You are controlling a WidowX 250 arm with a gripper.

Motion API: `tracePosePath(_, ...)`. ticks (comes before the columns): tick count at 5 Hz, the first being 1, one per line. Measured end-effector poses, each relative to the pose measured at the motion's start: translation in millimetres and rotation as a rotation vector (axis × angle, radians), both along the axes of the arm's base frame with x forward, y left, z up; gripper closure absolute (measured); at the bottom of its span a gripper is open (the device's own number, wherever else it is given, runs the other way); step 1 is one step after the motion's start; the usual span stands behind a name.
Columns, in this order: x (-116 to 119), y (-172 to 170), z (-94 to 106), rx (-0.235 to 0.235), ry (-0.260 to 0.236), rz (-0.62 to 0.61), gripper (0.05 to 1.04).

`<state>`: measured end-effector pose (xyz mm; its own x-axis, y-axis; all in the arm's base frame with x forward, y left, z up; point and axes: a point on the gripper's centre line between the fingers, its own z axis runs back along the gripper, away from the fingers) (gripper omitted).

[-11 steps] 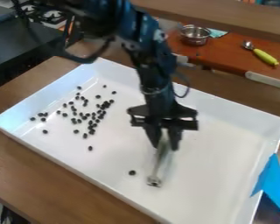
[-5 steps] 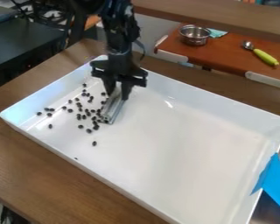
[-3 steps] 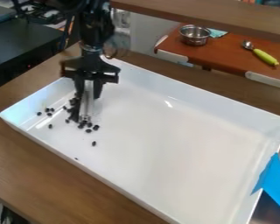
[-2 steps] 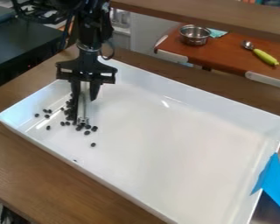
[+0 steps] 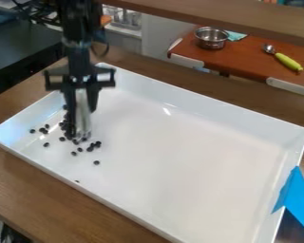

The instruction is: Sweep into pile

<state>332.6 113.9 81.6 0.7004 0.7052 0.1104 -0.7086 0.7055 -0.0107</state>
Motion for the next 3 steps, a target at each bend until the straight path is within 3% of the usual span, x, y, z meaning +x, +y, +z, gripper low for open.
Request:
tracePosePath(1,7.6,-45.8,37.1,-0.14,-0.108,-0.012,0.714)
tracePosePath(2,12.9,-88.5,43.4,-0.281,-0.141,-0.031,0.714)
tracePosePath(3,22.8,-139.0,21.6,-0.294,-0.158,-0.134,0.714)
